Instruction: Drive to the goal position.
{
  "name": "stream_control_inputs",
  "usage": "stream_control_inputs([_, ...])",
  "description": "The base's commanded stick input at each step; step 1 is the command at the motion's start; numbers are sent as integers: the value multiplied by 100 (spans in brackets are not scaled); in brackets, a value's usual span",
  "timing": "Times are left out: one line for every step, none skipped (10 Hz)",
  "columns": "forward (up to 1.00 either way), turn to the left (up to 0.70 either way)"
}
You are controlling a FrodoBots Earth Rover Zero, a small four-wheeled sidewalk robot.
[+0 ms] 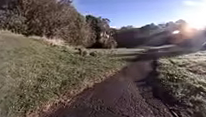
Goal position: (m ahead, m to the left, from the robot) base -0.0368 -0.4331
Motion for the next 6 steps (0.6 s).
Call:
stream_control_inputs([70, -28])
stream_control_inputs([70, 0])
stream_control_inputs([70, 0])
stream_control_inputs([70, 0])
stream_control_inputs([70, 0])
stream_control_inputs([70, 0])
